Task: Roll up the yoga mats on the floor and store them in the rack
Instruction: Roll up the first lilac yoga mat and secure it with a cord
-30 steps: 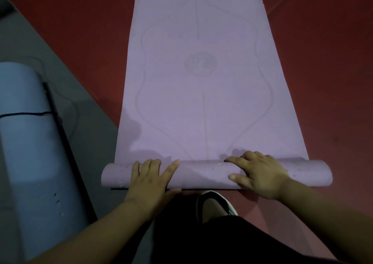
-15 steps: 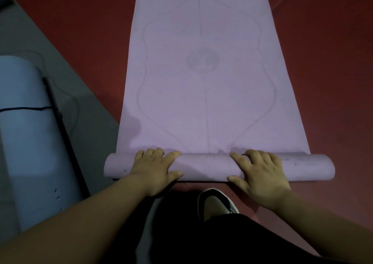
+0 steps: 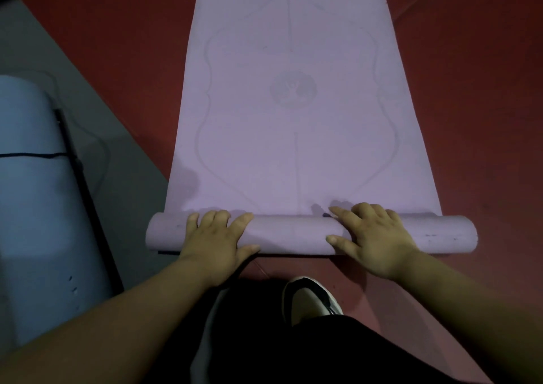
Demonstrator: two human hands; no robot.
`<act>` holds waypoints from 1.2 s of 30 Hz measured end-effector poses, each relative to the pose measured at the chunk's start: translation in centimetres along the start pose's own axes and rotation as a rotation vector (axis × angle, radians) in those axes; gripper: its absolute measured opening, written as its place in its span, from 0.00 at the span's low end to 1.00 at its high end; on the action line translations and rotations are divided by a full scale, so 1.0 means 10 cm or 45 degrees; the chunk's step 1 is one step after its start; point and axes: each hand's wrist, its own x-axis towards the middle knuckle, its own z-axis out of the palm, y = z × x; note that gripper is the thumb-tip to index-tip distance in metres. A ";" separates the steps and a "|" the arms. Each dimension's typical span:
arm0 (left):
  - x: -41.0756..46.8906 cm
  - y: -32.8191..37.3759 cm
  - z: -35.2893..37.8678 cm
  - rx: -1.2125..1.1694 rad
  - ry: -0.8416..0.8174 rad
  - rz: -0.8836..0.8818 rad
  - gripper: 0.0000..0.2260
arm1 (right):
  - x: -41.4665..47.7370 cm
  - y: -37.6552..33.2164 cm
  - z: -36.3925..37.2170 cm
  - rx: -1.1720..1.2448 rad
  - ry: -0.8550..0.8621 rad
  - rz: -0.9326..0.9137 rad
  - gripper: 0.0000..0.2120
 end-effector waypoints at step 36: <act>0.03 0.09 0.12 0.014 0.196 0.024 0.40 | 0.25 0.11 -0.06 -0.125 -0.001 0.009 0.41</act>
